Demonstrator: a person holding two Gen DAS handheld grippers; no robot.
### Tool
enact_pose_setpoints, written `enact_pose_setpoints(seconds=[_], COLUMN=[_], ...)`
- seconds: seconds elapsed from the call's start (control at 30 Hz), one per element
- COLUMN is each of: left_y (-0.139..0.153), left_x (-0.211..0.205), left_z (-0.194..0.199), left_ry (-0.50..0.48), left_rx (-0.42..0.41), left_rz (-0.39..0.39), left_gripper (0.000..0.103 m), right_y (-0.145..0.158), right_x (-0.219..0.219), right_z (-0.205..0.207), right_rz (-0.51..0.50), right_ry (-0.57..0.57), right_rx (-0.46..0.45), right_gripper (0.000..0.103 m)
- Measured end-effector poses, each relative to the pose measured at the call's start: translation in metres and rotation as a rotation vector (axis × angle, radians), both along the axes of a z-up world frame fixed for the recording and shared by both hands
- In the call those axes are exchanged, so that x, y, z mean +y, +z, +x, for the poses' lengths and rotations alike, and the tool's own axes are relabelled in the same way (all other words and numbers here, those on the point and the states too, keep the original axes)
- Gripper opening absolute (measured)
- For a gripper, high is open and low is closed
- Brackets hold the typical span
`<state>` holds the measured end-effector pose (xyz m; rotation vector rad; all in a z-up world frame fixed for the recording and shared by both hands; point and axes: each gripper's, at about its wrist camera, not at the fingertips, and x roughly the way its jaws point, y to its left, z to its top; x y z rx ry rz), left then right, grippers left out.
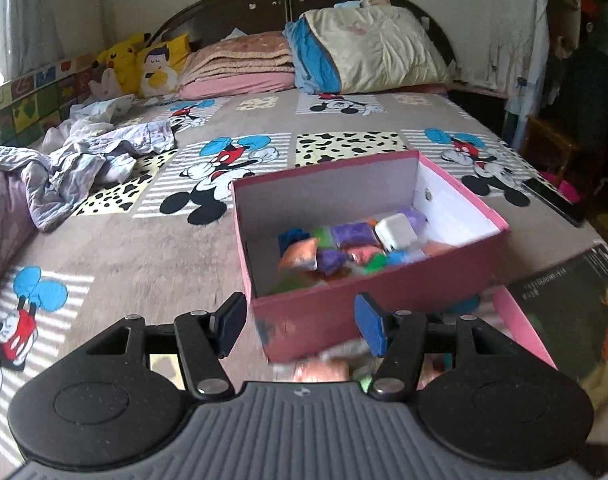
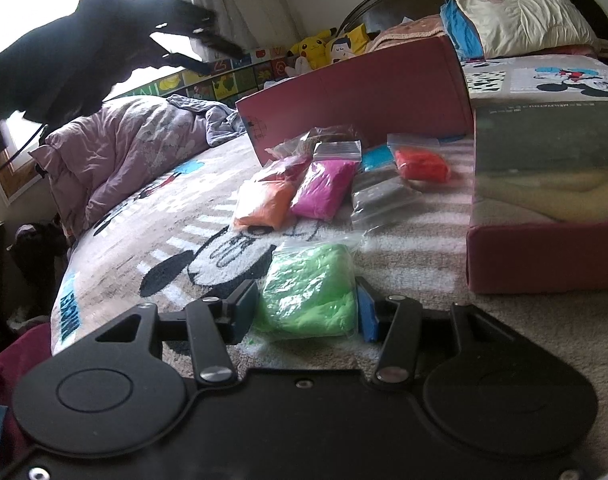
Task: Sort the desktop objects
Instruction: 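Withdraw the open left tool up out of the shoebox, then move the open left tool back beside the clay pile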
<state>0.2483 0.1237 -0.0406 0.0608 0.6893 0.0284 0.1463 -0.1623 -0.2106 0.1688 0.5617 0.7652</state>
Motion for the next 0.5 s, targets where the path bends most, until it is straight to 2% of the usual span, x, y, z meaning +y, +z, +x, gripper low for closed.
enact_pose_setpoints(seconds=[0.1,0.33,0.5], left_y=[-0.011,-0.056,-0.101], left_x=[-0.001,-0.023,-0.044], left_z=[-0.029,-0.091,-0.124], left_ry=[-0.003,-0.007,0.002], left_rx=[-0.021,-0.044,-0.008], left_rz=[0.006,-0.029,-0.029], left_gripper=[0.066,0.067,0.067], right_y=[0.001,0.003,0.005], right_x=[0.002,0.007,0.016], right_z=[-0.001,-0.004,-0.01], right_rz=[-0.015,-0.06,-0.136], right_ry=[-0.001,-0.005,-0.015], right_rx=[-0.008,-0.03,-0.068], right_gripper=[0.049,0.049,0.049])
